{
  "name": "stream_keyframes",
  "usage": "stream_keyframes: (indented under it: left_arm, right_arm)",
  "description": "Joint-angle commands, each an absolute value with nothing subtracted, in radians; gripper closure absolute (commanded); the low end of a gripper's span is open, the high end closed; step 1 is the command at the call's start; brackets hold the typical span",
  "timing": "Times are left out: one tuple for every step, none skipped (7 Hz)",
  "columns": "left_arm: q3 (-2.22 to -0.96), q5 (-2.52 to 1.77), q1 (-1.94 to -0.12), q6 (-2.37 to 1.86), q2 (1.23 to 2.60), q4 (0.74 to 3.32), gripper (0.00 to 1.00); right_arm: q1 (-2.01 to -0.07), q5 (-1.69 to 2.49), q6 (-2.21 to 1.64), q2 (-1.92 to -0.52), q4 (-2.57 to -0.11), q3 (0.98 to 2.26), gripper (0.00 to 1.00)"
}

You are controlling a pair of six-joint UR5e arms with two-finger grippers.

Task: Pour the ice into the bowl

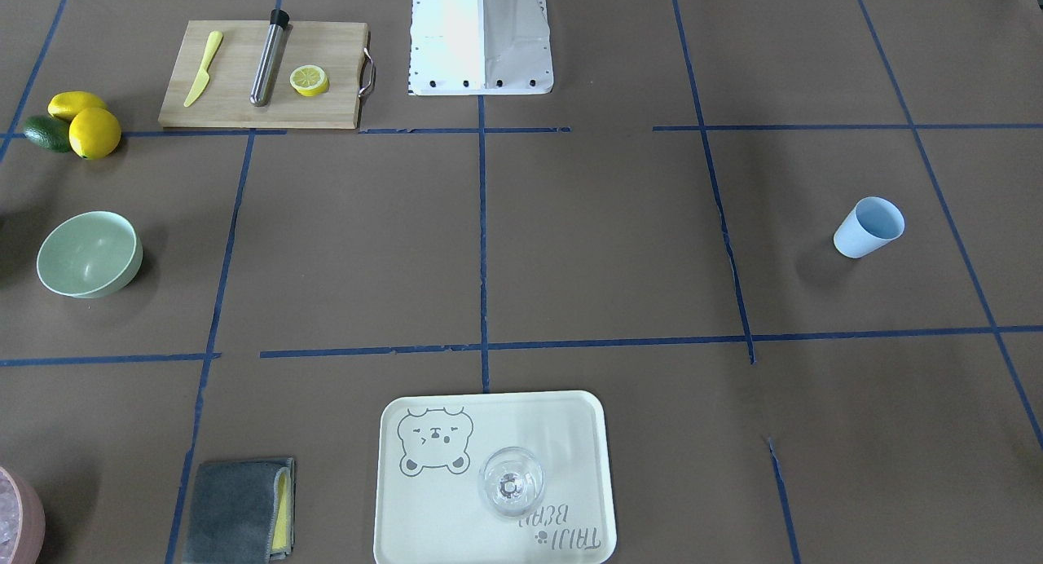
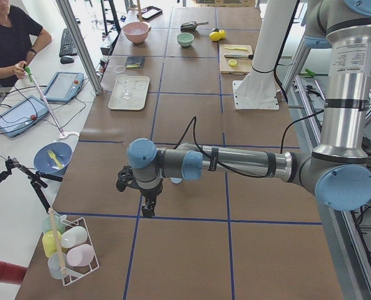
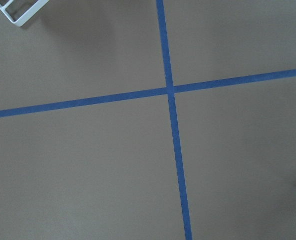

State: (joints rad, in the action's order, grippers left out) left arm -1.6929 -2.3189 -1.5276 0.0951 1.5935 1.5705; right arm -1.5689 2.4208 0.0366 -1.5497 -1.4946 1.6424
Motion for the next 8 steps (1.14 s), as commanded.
stream_keyframes:
  left_arm:
    - [-1.834,-2.312,-1.528,0.094,1.597,1.656,0.0]
    - [-1.857,-2.313,-1.528,0.04,1.594,1.678,0.0]
    - [-1.868,-2.31,-1.525,-0.03,1.557,1.806,0.0]
    - [-1.877,-2.287,-1.523,-0.117,1.495,1.96,0.0]
    - [-1.885,-2.254,-1.51,-0.185,1.459,2.041,0.0]
    - [-1.902,-2.232,-1.481,-0.248,1.457,2.049,0.0]
    - [-1.92,-2.197,-1.451,-0.283,1.457,2.049,0.0]
    - [-1.922,-2.195,-1.451,-0.285,1.456,2.051,0.0]
  right_arm:
    - [-1.464,2.465,-0.067,-1.543,-1.48,1.651,0.0]
    - [-1.378,2.461,-0.206,-1.545,-1.389,1.646,0.0]
    - [-1.312,2.442,-0.403,-1.546,-1.274,1.646,0.0]
    - [-1.258,2.415,-0.58,-1.564,-1.138,1.647,0.0]
    - [-1.2,2.355,-0.682,-1.619,-0.982,1.644,0.0]
    - [-1.159,2.309,-0.708,-1.684,-0.888,1.643,0.0]
    - [-1.123,2.29,-0.71,-1.709,-0.875,1.641,0.0]
    - [-1.089,2.264,-0.71,-1.709,-0.873,1.609,0.0]
